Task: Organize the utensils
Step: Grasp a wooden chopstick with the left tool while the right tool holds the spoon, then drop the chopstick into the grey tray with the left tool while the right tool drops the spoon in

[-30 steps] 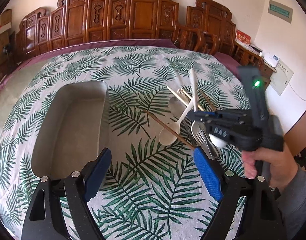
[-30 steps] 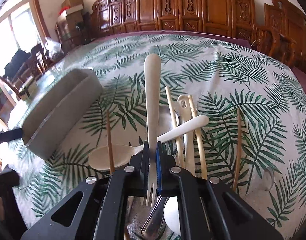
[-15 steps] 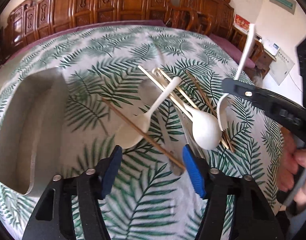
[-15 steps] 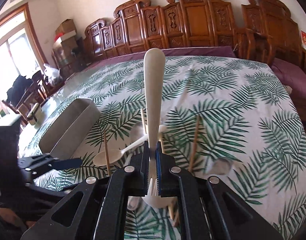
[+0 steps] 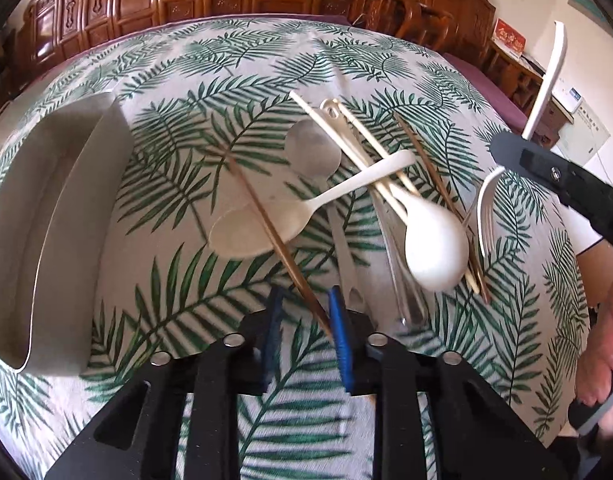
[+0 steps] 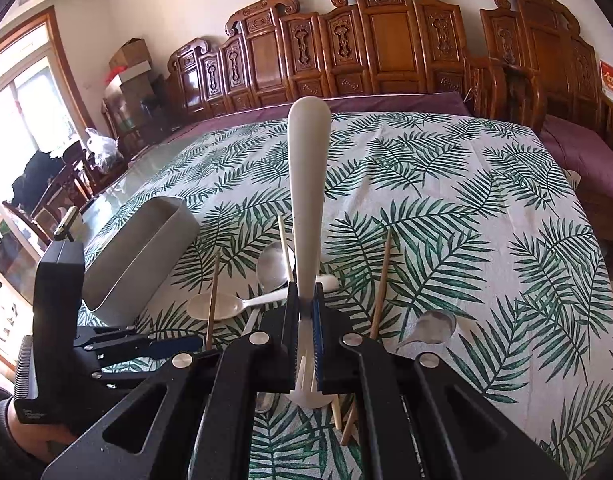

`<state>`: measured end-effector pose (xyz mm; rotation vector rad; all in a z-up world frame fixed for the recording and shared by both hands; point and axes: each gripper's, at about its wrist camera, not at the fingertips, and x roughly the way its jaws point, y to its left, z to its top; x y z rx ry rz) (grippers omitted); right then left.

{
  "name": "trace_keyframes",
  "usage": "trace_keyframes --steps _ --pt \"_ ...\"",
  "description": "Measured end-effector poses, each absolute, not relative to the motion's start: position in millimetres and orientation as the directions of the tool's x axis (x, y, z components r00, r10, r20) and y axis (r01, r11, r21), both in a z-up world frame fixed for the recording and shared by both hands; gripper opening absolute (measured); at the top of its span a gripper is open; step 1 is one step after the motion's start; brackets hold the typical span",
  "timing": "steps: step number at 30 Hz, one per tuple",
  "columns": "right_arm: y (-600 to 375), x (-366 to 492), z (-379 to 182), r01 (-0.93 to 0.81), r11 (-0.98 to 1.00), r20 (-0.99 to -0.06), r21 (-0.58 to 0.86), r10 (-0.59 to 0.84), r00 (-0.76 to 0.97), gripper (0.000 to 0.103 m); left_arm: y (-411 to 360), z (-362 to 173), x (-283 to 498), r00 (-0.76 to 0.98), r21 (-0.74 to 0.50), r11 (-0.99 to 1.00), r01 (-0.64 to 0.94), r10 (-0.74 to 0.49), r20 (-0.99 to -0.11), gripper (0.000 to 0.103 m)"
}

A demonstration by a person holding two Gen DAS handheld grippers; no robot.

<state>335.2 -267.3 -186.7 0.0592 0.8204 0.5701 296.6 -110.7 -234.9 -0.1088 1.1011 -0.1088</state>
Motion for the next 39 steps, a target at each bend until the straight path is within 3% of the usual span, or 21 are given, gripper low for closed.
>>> trace_keyframes --steps 1,4,24,39 --pt "-265 334 -186 -0.461 0.847 -0.675 0.263 0.503 0.539 0.007 -109 -235 295 0.446 -0.143 0.989 0.033 -0.143 -0.884 0.010" --pt "-260 333 -188 -0.470 0.844 -0.679 0.259 0.505 0.532 0.007 -101 -233 291 0.445 -0.157 0.987 0.028 -0.152 -0.882 0.005" --pt "-215 303 -194 -0.519 0.814 -0.711 0.261 0.526 0.467 0.007 -38 -163 277 0.568 -0.146 0.988 0.044 -0.145 -0.810 0.004" --pt "-189 290 -179 -0.510 0.831 -0.726 0.222 0.490 0.482 0.007 27 -148 291 0.589 -0.093 0.995 0.020 -0.087 -0.803 0.004"
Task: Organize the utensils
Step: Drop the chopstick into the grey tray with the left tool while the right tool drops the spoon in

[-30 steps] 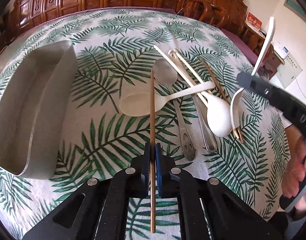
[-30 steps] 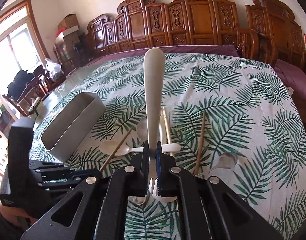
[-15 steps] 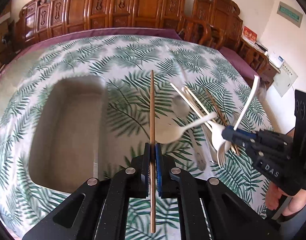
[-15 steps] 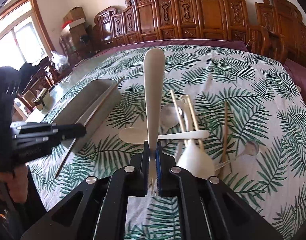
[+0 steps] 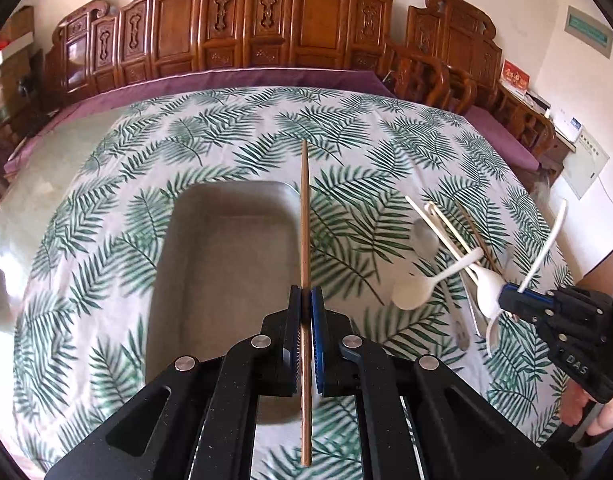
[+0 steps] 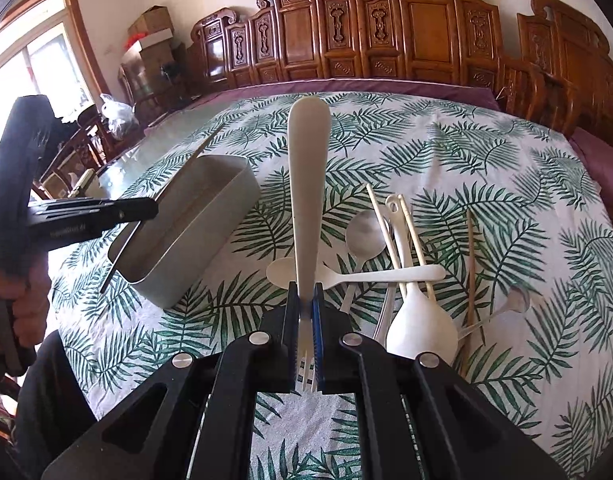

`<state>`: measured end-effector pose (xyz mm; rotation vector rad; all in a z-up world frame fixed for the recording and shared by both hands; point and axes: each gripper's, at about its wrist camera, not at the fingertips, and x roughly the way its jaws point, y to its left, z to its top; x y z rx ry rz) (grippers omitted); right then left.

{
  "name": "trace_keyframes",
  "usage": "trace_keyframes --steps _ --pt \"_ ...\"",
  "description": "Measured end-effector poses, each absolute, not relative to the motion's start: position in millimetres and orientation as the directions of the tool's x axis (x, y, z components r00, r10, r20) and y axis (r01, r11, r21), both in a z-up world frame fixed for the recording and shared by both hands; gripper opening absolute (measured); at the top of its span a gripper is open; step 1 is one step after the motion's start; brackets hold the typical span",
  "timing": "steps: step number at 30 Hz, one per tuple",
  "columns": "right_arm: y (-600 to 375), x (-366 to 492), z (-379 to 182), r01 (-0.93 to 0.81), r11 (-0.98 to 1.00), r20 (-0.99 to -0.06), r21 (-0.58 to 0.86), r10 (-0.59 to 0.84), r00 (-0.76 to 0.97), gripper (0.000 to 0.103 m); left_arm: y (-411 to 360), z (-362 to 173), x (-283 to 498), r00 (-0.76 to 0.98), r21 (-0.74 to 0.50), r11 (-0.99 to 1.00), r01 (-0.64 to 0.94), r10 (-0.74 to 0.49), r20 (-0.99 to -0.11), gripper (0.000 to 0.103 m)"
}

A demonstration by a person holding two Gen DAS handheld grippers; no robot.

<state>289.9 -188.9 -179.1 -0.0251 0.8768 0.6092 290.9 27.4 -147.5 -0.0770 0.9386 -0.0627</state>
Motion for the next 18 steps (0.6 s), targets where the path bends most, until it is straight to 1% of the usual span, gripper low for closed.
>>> trace_keyframes --steps 6,13,18 --pt "-178 285 -169 -0.500 0.836 -0.724 0.226 0.488 0.487 0.007 47 -150 303 0.583 -0.077 0.996 0.045 -0.089 -0.808 0.004" --pt "-159 285 -153 -0.508 0.834 -0.723 0.216 0.486 0.491 0.007 60 -172 316 0.531 -0.052 0.994 0.092 -0.093 -0.842 0.004" --pt "-138 287 -141 -0.524 0.827 -0.721 0.204 0.489 0.491 0.007 69 -186 319 0.501 -0.064 0.992 0.104 -0.108 -0.859 0.004"
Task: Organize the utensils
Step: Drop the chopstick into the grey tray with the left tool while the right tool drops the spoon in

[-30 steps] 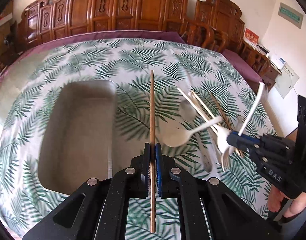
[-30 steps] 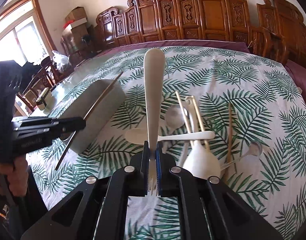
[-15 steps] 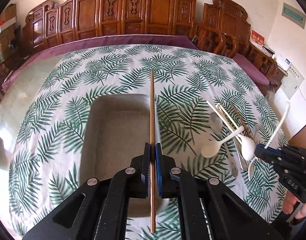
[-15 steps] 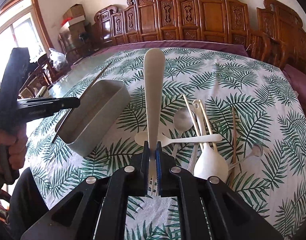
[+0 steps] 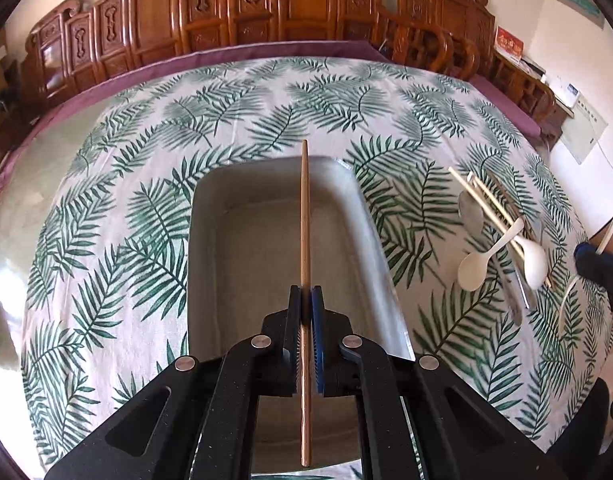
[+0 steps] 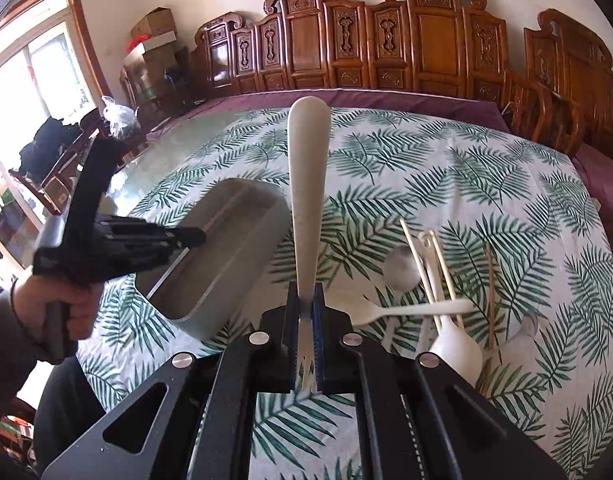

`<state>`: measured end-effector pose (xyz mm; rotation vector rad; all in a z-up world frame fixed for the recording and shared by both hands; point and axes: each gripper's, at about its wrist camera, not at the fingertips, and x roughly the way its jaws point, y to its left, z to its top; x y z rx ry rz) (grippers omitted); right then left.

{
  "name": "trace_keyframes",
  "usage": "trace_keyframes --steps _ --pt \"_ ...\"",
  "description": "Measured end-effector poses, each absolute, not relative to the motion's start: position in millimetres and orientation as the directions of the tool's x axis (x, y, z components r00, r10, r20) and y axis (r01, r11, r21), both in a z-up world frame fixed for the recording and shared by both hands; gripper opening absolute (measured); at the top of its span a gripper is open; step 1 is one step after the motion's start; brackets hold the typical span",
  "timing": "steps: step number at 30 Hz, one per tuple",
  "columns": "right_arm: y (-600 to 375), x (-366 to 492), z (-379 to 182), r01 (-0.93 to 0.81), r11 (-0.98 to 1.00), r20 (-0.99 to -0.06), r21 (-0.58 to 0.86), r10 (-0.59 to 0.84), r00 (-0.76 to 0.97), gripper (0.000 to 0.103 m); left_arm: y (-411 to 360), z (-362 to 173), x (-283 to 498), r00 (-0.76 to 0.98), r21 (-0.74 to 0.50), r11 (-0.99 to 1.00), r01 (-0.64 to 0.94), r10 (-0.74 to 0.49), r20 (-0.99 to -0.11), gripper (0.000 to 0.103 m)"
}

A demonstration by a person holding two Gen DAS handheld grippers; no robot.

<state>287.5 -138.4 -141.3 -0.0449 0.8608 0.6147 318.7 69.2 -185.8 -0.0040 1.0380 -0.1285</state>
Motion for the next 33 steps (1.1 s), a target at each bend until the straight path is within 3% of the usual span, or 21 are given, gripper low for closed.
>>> trace_keyframes --steps 10,16,22,33 --pt "-93 295 -134 -0.557 0.807 -0.729 0.194 0.499 0.469 0.007 88 -195 319 0.486 -0.093 0.991 0.098 -0.130 -0.864 0.005" --pt "-59 297 -136 -0.580 0.784 -0.732 0.220 0.526 0.433 0.007 104 -176 306 0.533 -0.117 0.990 0.084 -0.144 -0.834 0.018" --pt "-20 298 -140 -0.604 0.754 -0.730 0.258 0.562 0.389 0.007 127 -153 289 0.588 -0.102 0.993 0.059 -0.117 -0.800 0.025" --pt "22 301 -189 -0.595 0.762 -0.800 0.256 0.512 0.312 0.007 156 -130 264 0.629 -0.099 0.995 0.013 -0.085 -0.773 0.025"
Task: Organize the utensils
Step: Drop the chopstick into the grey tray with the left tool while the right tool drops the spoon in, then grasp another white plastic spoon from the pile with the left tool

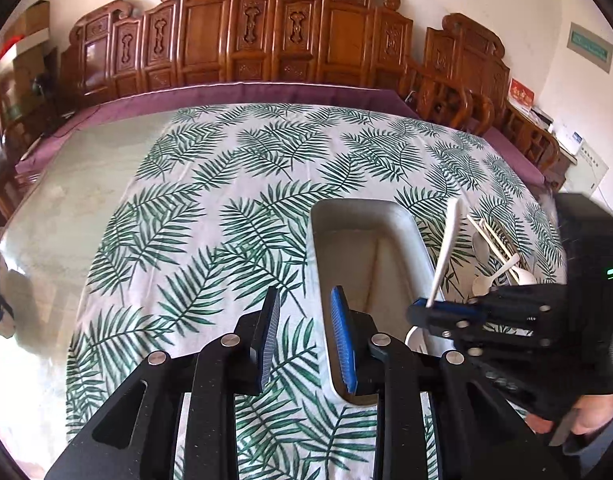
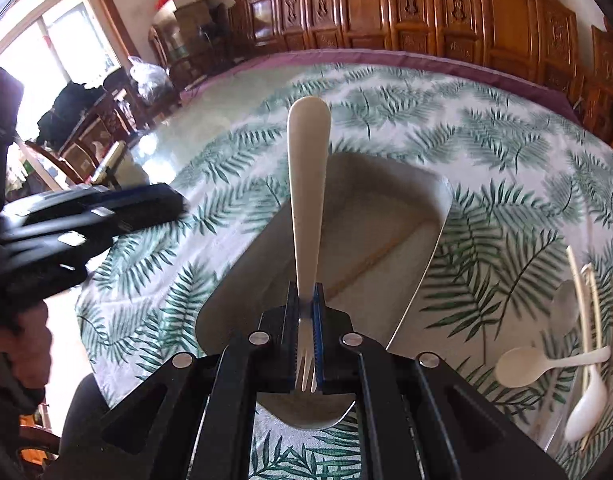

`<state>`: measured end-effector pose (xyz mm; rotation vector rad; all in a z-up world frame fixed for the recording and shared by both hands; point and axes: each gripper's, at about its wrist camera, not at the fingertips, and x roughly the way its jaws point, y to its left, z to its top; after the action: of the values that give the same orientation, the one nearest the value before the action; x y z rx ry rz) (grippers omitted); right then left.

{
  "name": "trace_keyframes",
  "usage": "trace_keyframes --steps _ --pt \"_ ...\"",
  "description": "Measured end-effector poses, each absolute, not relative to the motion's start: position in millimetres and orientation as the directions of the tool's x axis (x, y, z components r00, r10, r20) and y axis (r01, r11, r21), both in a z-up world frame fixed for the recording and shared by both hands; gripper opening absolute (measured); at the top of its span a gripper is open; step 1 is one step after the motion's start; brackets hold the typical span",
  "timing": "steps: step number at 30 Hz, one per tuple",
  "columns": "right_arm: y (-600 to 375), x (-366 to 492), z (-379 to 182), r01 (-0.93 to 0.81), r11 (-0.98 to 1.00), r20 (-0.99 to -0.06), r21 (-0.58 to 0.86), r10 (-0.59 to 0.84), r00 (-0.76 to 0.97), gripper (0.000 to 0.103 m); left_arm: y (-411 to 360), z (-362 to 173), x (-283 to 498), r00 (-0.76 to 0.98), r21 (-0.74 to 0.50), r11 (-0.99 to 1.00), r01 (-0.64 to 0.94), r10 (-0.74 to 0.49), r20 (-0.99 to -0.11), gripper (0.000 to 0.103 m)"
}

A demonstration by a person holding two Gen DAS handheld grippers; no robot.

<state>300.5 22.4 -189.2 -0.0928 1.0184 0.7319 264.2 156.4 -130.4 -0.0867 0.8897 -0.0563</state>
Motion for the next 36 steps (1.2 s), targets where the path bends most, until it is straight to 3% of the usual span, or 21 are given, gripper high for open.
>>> trace_keyframes --steps 8,10,11,12,16,20,24,36 --pt "21 303 -208 -0.584 0.776 -0.824 0.236 0.479 0.304 0.010 155 -127 257 0.626 -0.086 0.996 0.016 -0.078 -0.776 0.025" --pt "19 305 -206 -0.592 0.769 -0.814 0.241 0.492 0.307 0.018 152 -126 255 0.625 -0.083 0.996 0.019 -0.077 -0.776 0.025" --pt "17 304 -204 -0.593 0.768 -0.809 0.244 0.498 0.312 0.028 150 -126 255 0.625 -0.081 0.996 0.021 -0.076 -0.777 0.025" --pt "15 304 -202 -0.590 0.769 -0.806 0.247 0.501 0.315 0.029 149 -126 254 0.625 -0.077 0.997 0.023 -0.074 -0.777 0.025" --pt "3 300 -186 -0.597 0.762 -0.779 0.252 0.525 0.342 0.029 143 -123 254 0.625 -0.076 0.997 0.026 -0.076 -0.777 0.025" --pt "-20 293 -164 -0.600 0.758 -0.741 0.254 0.551 0.383 0.029 131 -121 253 0.631 -0.073 0.997 0.037 -0.079 -0.771 0.037" --pt "-58 281 -145 -0.601 0.766 -0.712 0.227 0.552 0.434 0.029 109 -120 252 0.631 -0.077 0.995 0.064 -0.100 -0.769 0.039" --pt "-201 287 -164 -0.464 0.880 -0.738 0.100 0.378 0.558 0.031 21 -132 266 0.599 -0.099 0.978 0.183 -0.191 -0.778 0.039"
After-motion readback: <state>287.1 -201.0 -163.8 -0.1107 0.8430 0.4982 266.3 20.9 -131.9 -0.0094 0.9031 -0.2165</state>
